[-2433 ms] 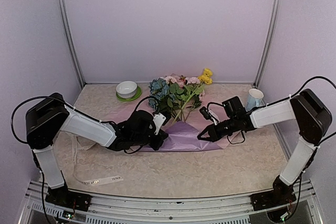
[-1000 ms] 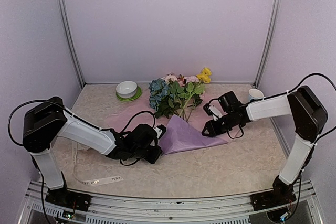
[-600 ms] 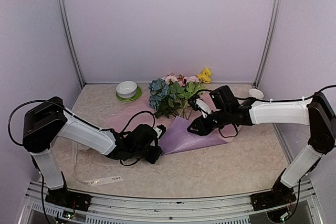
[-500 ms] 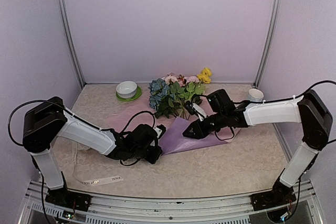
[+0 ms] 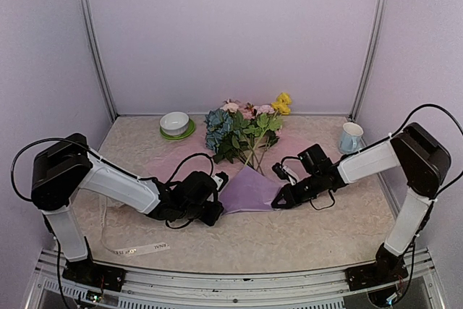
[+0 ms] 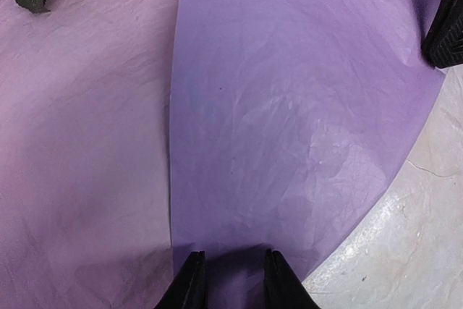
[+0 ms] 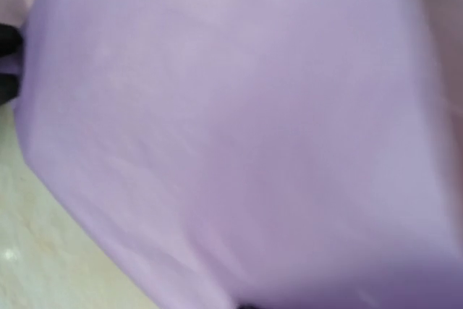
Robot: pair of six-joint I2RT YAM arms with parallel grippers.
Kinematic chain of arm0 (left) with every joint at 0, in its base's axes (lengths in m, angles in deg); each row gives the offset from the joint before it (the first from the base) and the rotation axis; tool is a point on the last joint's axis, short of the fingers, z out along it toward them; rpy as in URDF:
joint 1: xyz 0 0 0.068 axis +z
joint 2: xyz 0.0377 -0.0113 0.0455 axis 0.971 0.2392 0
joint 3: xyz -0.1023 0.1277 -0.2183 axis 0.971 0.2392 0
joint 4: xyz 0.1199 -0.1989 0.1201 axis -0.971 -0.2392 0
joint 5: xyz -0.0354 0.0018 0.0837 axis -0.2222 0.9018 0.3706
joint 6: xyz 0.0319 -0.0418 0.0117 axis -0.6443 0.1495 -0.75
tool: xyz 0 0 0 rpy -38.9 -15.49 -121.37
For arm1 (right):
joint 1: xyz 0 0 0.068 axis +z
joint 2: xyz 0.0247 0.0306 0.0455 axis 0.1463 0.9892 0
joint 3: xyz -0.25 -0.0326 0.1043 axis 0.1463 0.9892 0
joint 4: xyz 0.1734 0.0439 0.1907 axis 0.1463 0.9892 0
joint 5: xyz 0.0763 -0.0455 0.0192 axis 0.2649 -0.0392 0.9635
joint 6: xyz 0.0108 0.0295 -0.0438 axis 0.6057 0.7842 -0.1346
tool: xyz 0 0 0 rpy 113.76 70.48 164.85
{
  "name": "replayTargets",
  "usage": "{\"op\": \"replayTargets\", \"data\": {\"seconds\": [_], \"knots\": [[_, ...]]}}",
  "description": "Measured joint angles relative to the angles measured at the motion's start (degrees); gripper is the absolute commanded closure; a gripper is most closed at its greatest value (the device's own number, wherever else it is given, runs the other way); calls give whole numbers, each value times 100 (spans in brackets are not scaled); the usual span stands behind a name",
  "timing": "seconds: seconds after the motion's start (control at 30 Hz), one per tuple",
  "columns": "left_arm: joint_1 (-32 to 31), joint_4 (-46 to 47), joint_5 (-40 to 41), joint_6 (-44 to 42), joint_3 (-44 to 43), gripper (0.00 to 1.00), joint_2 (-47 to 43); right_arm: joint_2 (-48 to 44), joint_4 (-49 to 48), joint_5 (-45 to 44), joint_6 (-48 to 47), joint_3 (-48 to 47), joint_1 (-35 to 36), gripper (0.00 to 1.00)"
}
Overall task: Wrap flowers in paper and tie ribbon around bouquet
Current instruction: Press the fold line on the 1/4-folded wrapping paper.
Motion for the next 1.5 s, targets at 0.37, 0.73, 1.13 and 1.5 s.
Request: {"op": "replayTargets", "data": {"seconds": [0.37,0.73,1.13,1.5], "knots": [[0,-109,-4,4,2,72,-35,-841,131,-525,179,804,-780,100],[0,-151,-4,13,68,72,-98,-1626,1290,-1631,380,920,-1097,93],[0,-98,-7,13,116,72,-111,-1987,2361,-2691,118,-356,-704,73],[7,-201,26,9,66,71,-120,-1093,1412,-1515,-225,-778,317,75]]}}
